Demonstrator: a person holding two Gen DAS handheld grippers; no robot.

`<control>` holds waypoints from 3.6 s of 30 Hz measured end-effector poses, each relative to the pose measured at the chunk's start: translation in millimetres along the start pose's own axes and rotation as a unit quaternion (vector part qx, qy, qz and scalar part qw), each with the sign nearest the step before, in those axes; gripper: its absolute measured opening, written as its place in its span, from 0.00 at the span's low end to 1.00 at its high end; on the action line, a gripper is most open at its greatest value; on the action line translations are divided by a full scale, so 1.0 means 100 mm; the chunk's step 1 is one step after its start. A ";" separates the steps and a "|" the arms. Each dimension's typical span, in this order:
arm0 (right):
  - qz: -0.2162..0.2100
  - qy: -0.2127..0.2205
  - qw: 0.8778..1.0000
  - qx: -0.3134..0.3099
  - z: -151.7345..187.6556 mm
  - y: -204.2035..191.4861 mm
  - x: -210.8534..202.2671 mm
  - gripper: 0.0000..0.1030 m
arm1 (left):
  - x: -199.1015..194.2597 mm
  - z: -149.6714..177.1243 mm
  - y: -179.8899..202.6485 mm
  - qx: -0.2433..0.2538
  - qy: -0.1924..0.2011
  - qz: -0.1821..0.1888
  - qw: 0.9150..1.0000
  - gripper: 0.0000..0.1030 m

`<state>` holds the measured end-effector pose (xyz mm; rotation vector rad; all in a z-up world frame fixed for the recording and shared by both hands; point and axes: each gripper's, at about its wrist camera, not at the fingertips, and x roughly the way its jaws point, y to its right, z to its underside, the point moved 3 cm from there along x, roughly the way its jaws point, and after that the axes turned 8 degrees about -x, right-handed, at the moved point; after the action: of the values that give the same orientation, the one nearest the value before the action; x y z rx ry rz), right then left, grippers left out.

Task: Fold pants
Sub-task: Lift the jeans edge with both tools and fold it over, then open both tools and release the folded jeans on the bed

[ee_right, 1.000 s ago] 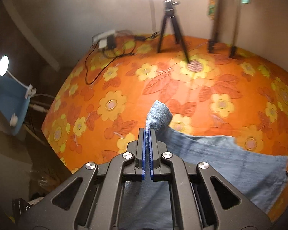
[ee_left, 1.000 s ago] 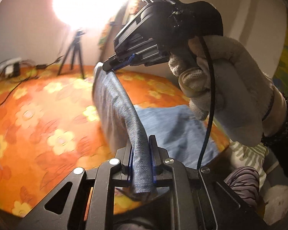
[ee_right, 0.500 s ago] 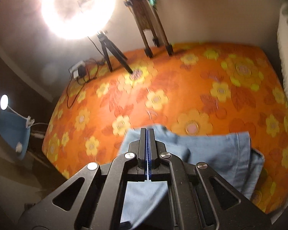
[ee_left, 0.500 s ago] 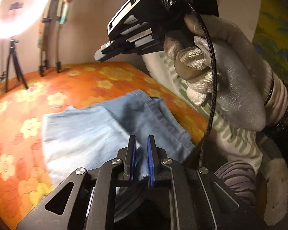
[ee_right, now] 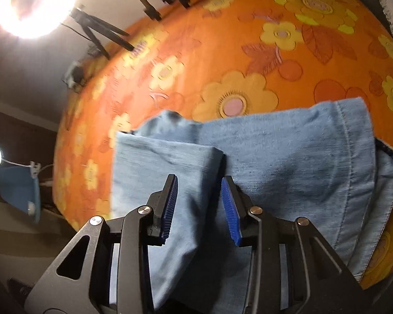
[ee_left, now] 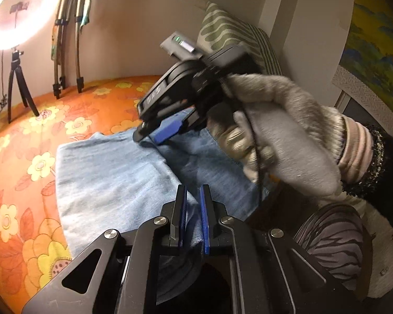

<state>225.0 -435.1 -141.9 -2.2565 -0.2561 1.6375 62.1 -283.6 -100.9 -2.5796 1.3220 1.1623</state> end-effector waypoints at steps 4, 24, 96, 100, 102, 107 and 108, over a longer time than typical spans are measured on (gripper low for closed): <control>-0.003 0.000 1.000 0.006 0.00 0.02 0.06 0.36 | -0.02 0.03 -0.01 -0.003 -0.001 0.001 1.000 0.08; 0.046 0.095 0.992 -0.067 -0.17 -0.25 -0.67 0.06 | 0.16 -0.21 0.27 0.009 -0.007 0.043 0.999 0.08; 0.069 0.149 0.985 -0.059 0.97 0.49 -1.44 0.34 | -0.94 -1.37 -0.53 -0.026 -0.046 -0.113 0.992 0.44; 0.061 0.105 0.989 -0.089 1.10 0.33 -1.08 0.34 | -1.05 -1.51 -0.46 -0.021 -0.047 -0.126 0.991 0.44; 0.059 0.081 0.990 -0.100 1.17 0.28 -0.90 0.34 | -1.08 -1.56 -0.43 -0.025 -0.044 -0.125 0.991 0.44; 0.074 0.029 0.988 -0.129 1.30 0.20 -0.58 0.34 | -1.02 -1.57 -0.32 -0.015 -0.040 -0.122 0.992 0.44; 0.089 0.012 0.986 -0.141 1.34 0.20 -0.52 0.34 | -0.98 -1.55 -0.31 -0.013 -0.044 -0.121 0.992 0.44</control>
<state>80.6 -448.6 -140.9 -2.5725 -0.3054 1.7565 142.5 -247.4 62.9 -2.5823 0.9509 1.2385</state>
